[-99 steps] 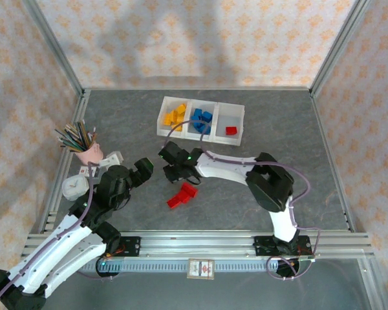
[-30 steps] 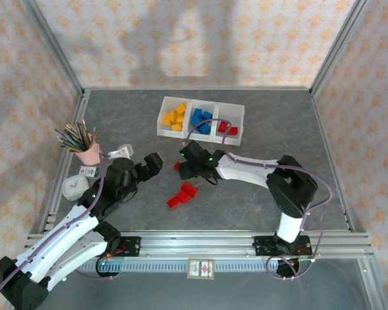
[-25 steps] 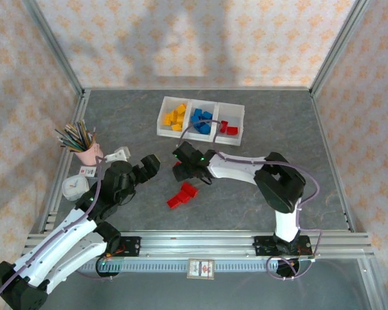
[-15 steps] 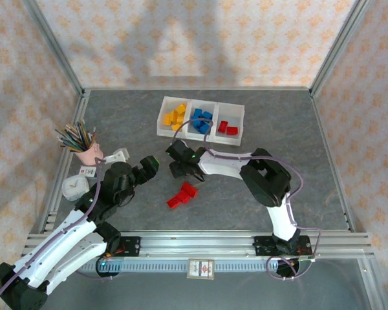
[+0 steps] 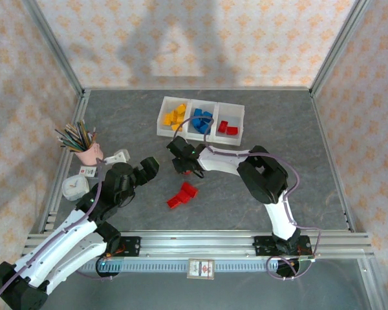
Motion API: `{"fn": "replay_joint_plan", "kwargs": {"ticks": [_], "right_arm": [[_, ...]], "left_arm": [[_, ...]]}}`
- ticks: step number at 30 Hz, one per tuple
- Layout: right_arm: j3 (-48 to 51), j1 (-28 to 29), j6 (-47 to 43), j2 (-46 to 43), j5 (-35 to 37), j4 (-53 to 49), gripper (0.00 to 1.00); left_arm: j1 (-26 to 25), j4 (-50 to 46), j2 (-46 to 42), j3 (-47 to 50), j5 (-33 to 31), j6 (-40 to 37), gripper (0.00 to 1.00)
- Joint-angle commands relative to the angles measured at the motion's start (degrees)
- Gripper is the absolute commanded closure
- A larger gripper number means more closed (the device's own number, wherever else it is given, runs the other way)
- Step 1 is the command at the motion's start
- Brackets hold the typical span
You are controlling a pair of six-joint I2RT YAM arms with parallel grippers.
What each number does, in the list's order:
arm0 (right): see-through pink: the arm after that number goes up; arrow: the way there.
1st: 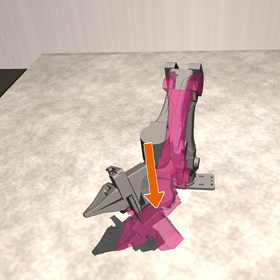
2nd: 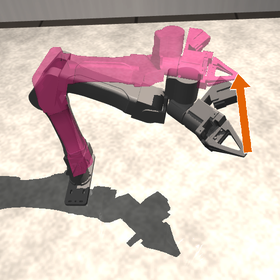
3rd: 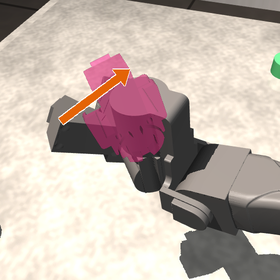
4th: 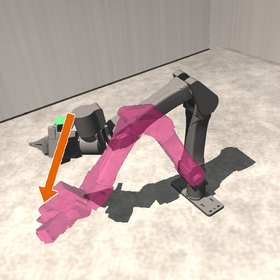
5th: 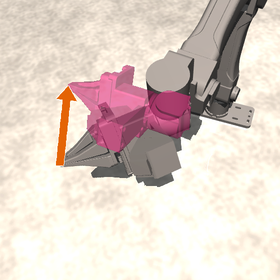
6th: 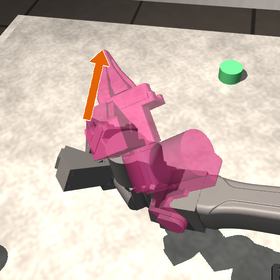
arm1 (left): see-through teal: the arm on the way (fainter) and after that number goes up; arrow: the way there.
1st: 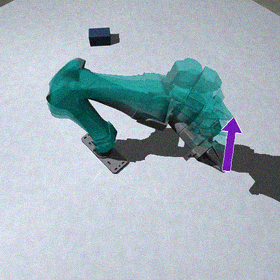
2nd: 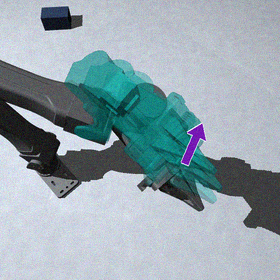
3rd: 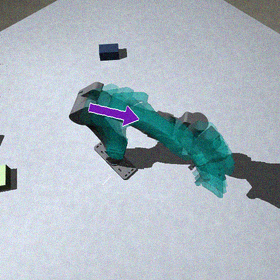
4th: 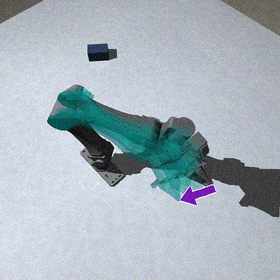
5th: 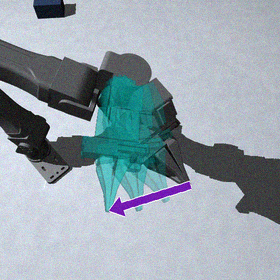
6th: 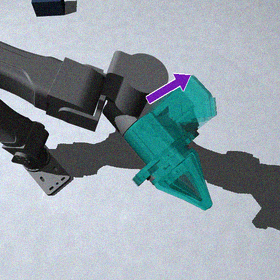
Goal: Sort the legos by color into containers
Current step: Pick up the lego from the center of the table, then place the lego in the container.
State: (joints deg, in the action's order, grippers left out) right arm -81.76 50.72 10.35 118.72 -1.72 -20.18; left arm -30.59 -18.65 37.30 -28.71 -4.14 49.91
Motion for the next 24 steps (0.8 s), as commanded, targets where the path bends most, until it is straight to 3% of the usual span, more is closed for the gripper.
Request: {"fn": "replay_joint_plan", "kwargs": {"ticks": [1,8,15,24], "right_arm": [[0.8,-1.4,1.4,-5.5,-1.5,-1.1,0.65],[5.5,-7.3,5.7,-15.5,-1.8,-0.5,0.66],[6.0,-18.2,7.1,-19.0,2.4,-0.6,0.67],[-5.4,-27.0,4.3,-6.6,5.6,0.2,0.68]], "left_arm": [[0.7,1.1,0.9,-0.9,0.0,0.0,0.01],[0.7,5.2,5.5,-3.5,2.8,-2.1,0.01],[0.8,10.7,14.4,-7.9,7.2,-5.5,0.01],[0.7,16.0,25.7,-13.8,9.9,-8.0,0.01]]}}
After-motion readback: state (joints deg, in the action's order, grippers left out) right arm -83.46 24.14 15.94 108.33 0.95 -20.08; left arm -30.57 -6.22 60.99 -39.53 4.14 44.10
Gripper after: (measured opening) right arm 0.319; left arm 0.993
